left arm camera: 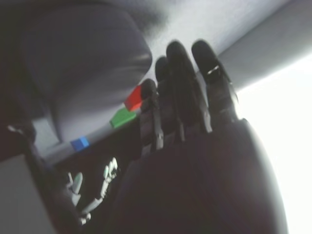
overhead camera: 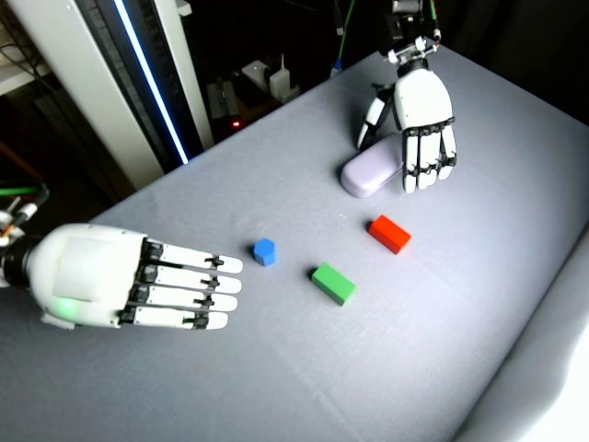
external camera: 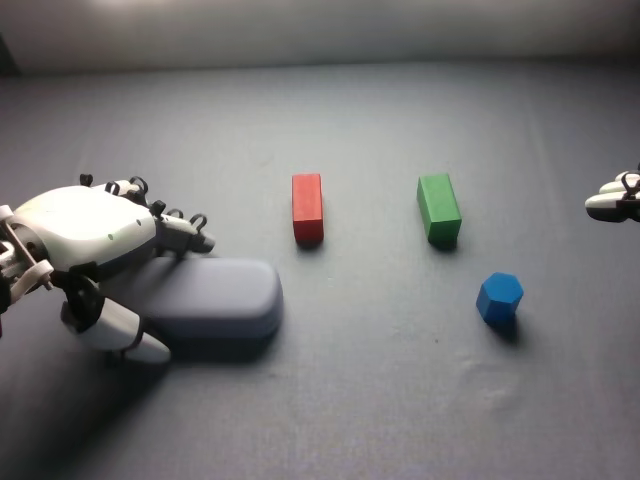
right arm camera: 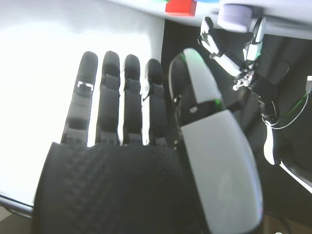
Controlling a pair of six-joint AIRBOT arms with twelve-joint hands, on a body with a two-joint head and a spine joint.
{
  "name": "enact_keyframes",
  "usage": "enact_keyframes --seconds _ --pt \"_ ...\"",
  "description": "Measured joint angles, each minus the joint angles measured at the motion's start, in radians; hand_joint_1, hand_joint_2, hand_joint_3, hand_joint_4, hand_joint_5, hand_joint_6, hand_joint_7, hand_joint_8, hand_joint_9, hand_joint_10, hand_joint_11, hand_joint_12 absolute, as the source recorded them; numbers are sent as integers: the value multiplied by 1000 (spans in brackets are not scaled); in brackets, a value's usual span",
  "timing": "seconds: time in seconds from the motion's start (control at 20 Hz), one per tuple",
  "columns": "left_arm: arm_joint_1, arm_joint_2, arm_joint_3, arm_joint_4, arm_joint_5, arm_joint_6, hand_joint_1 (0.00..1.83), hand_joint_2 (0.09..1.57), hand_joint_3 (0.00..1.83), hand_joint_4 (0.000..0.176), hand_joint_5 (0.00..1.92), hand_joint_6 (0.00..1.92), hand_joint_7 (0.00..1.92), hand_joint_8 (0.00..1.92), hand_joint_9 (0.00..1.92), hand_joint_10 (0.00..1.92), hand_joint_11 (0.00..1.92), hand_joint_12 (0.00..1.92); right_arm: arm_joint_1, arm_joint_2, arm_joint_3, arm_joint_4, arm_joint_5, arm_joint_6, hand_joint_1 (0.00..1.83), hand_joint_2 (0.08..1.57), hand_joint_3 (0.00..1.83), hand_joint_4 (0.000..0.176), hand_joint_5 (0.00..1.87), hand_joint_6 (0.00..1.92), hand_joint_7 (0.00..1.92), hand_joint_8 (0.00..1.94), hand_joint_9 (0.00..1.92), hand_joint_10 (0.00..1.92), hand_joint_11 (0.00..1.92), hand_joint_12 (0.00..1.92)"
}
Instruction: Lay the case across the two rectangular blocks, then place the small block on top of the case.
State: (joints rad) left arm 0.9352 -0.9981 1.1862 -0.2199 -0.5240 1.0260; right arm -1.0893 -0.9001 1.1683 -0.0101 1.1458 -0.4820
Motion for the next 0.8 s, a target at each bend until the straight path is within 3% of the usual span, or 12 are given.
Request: enact_keyframes --seconds 0.05,0.1,0.15,0.2,0.25,0.3,0.35,0.4,0.45,0.5,0.6,0.8 --pt "0 -3 0 -7 -11 0 1277 1054 6 0 1122 241 1017 922 1015 672 655 1457 0 0 0 -1 0 1 1096 1299 0 0 480 3 443 3 403 2 105 725" --pt "-1 -4 -3 -8 -28 8 1274 1095 9 0 1113 412 973 1205 976 1101 749 1573 0 0 0 -2 0 4 1094 1297 0 0 483 4 446 4 407 4 110 724" --pt "-2 -4 -8 -10 -38 10 1279 1098 1 0 1112 491 984 1218 1005 1125 842 1486 0 0 0 -2 0 6 1086 1295 0 0 491 1 454 1 418 2 141 670" --pt "-2 -2 -20 -19 -47 11 1269 1093 3 0 1094 594 999 1163 1010 977 877 1360 0 0 0 -1 -1 6 1081 1298 1 0 491 0 447 0 412 0 143 656" --pt "2 8 -41 -16 -62 16 1274 1086 0 0 1118 558 1019 1131 1035 899 896 1338 0 0 0 0 -2 6 1092 1297 1 0 488 0 445 0 414 1 150 651" --pt "3 27 -74 -3 -100 -6 1375 1059 0 0 1240 260 1039 949 1046 1129 929 1281 0 0 0 -2 1 7 1094 1298 1 0 488 0 462 6 427 6 160 653" --pt "3 38 -89 9 -137 -18 1317 1039 2 0 1283 209 1112 964 1106 899 977 1288 0 0 0 -1 -1 7 1094 1302 2 0 480 0 460 5 421 3 149 647" --pt "-13 48 -101 28 -186 -29 1389 1039 0 0 1291 107 1102 856 1110 1068 991 1269 0 0 0 -2 0 7 1092 1302 2 0 482 1 460 4 423 3 151 650" --pt "-36 48 -101 30 -218 -37 1397 1052 0 0 1087 561 1147 687 1066 1106 957 1288 0 0 0 -1 0 7 1078 1305 3 0 486 2 457 2 420 2 147 648" --pt "-69 47 -95 37 -249 -47 1394 1062 1 0 995 782 1171 629 1025 1119 839 1249 0 0 0 -2 0 7 1058 1304 2 0 493 4 458 2 420 1 144 649" --pt "-175 -9 -36 50 -302 -48 1390 1081 2 0 1006 719 1071 858 967 1180 826 1215 0 0 0 0 -3 6 1017 1311 0 0 496 0 453 0 410 0 109 691" --pt "-303 -148 66 98 -191 -54 1392 1065 0 0 1019 825 1134 706 987 1110 835 1149 0 -6 4 -1 -3 7 965 1319 3 0 496 1 457 0 409 0 104 721"
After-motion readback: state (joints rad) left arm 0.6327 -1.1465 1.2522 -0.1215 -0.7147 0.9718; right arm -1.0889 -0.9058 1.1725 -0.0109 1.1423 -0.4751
